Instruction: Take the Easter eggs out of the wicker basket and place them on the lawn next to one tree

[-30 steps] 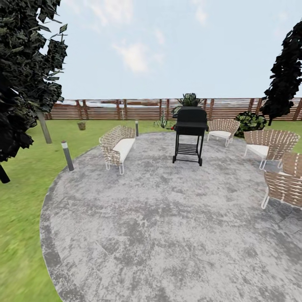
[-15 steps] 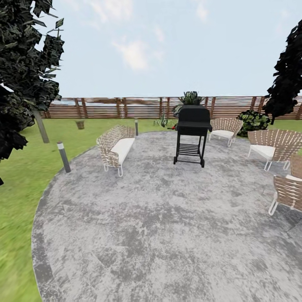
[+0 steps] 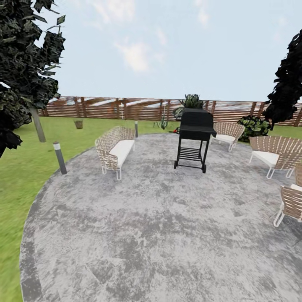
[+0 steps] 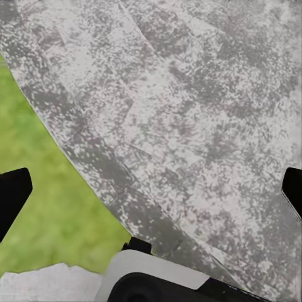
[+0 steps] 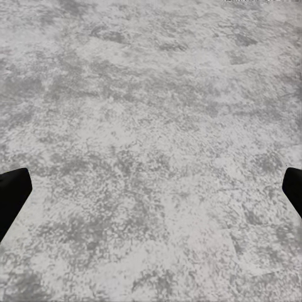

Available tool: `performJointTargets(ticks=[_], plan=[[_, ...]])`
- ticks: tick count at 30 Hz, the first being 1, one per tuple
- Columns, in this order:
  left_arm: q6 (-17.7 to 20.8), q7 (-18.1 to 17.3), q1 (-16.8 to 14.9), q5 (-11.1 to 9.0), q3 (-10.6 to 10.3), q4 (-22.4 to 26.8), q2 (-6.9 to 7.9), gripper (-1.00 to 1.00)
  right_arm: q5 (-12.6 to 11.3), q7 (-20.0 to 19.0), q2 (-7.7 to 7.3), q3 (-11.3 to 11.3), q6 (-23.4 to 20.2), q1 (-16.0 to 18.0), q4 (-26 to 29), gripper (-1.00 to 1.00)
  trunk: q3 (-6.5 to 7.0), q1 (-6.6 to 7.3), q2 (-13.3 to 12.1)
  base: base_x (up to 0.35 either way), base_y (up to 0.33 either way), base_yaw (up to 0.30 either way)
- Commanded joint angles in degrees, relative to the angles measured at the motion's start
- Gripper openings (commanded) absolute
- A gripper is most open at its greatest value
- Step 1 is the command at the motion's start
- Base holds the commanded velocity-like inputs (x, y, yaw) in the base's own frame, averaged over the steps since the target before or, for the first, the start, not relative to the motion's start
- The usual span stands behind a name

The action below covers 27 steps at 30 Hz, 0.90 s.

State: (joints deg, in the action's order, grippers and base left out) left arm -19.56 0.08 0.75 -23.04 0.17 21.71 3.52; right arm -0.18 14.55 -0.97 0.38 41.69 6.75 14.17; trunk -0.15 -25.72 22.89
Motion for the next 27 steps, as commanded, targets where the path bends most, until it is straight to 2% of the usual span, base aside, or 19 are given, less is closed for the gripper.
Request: performJointTargets(ticks=[1,27], plan=[[-0.04,0.01,0.06,-0.16,0.01,0.09,0.00,1.00,0.00,0.13,0.00,0.08,0.15,0.02,-0.05,1.00,-0.01,-0.06,0.02,0.330,-0.056,0.000],[-0.04,0.01,0.04,-0.16,0.01,0.09,0.00,1.00,0.00,0.13,0.09,0.15,0.30,0.02,-0.10,1.00,-0.01,-0.06,0.02,0.331,-0.080,0.000]])
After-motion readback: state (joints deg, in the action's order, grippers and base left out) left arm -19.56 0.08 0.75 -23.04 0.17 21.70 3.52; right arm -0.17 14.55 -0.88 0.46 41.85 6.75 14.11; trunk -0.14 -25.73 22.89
